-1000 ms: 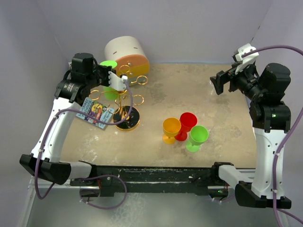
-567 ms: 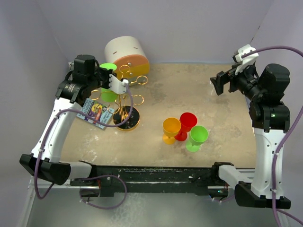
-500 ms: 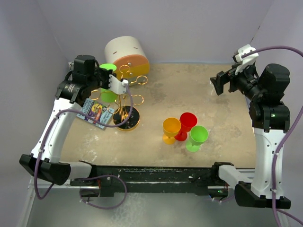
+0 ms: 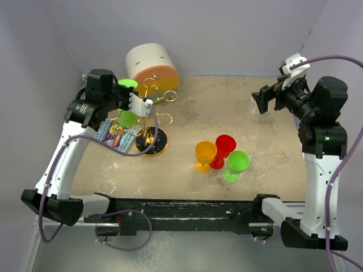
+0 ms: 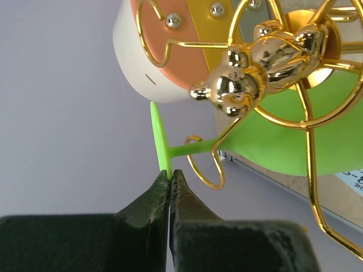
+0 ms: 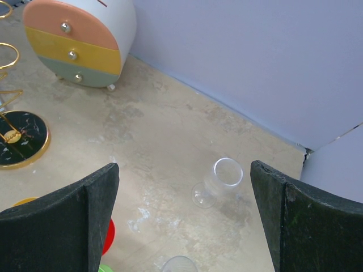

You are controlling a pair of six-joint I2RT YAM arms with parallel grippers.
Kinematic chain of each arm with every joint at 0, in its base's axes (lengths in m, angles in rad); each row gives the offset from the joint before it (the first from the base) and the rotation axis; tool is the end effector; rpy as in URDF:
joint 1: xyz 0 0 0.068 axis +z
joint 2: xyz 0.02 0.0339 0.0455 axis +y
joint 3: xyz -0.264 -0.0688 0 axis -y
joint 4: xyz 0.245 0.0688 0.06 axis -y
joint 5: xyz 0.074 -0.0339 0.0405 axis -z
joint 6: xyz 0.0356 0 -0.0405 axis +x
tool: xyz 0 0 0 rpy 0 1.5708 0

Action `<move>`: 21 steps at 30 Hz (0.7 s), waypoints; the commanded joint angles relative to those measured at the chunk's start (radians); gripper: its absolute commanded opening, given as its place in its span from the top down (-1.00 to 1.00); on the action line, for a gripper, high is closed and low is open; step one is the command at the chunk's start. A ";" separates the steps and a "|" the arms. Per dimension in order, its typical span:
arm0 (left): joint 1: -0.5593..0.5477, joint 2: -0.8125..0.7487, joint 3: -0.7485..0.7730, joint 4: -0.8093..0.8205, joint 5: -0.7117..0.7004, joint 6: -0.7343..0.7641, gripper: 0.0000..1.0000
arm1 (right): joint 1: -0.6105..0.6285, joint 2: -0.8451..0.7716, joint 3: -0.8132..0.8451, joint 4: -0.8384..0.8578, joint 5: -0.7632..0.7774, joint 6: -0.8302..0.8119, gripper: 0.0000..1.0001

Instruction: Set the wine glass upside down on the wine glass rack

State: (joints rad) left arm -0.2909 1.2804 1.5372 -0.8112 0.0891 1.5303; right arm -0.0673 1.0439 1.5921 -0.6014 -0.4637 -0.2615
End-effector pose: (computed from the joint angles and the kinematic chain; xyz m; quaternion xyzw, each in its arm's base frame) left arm 0.2474 -0.0774 0.4291 0.7027 0.5181 0.2507 0.4183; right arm 0.1715 0.0044 0.5150 -0.2258 0.6876 0.0549 0.6879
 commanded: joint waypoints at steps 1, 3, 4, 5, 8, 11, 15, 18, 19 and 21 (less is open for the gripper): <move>-0.006 -0.041 -0.035 0.030 -0.045 0.010 1.00 | -0.008 -0.019 -0.006 0.041 -0.017 0.003 -1.00; -0.006 -0.046 -0.053 0.052 -0.077 0.004 1.00 | -0.008 -0.017 -0.006 0.043 -0.019 0.003 -1.00; -0.006 -0.050 -0.062 0.066 -0.090 -0.003 1.00 | -0.008 -0.016 -0.006 0.043 -0.019 0.004 -1.00; -0.006 -0.052 -0.066 0.077 -0.103 -0.015 1.00 | -0.008 -0.015 -0.005 0.043 -0.020 0.005 -1.00; -0.006 -0.053 -0.068 0.106 -0.130 -0.063 1.00 | -0.009 -0.012 -0.005 0.043 -0.022 0.003 -1.00; -0.006 -0.051 -0.065 0.117 -0.139 -0.094 1.00 | -0.009 -0.012 -0.006 0.043 -0.024 0.003 -1.00; -0.006 -0.034 -0.068 0.109 -0.159 -0.123 1.00 | -0.009 -0.016 -0.010 0.042 -0.023 0.002 -1.00; -0.004 -0.023 -0.069 0.102 -0.184 -0.141 1.00 | -0.009 -0.017 -0.012 0.040 -0.021 0.000 -1.00; -0.004 -0.022 -0.069 0.102 -0.190 -0.148 1.00 | -0.010 -0.018 -0.013 0.040 -0.020 0.000 -1.00; -0.004 -0.018 -0.069 0.101 -0.197 -0.160 1.00 | -0.009 -0.016 -0.014 0.041 -0.022 -0.001 -1.00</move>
State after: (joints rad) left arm -0.2913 1.2594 1.4658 -0.7486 -0.0727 1.4200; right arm -0.0731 1.0412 1.5806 -0.5983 -0.4641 -0.2615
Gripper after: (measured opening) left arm 0.017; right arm 0.998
